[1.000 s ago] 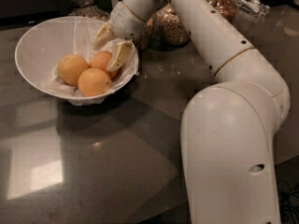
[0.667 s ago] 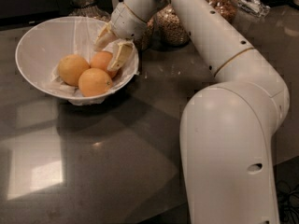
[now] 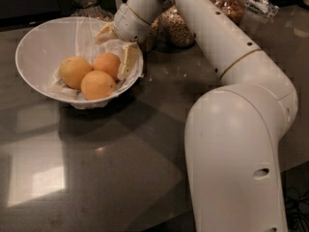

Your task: Pick orange from white bowl

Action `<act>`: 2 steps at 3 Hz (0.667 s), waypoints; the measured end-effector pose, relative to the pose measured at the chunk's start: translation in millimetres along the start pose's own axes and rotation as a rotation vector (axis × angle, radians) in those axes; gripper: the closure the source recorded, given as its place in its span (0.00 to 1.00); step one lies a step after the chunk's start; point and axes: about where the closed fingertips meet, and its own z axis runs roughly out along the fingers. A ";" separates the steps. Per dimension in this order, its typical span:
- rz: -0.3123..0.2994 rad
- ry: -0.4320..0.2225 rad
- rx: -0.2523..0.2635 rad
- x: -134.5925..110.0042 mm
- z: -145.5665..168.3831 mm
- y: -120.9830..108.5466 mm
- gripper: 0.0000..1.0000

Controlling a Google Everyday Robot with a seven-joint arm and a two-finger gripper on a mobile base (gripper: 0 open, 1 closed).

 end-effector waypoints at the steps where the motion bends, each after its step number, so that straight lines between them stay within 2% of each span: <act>1: 0.001 -0.004 -0.005 0.0 2.7 0.5 0.09; 2: 0.000 -0.008 -0.014 -0.6 6.6 0.7 0.14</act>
Offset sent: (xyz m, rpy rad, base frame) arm -0.0114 -0.0042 -0.0053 -0.0276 0.0379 0.0389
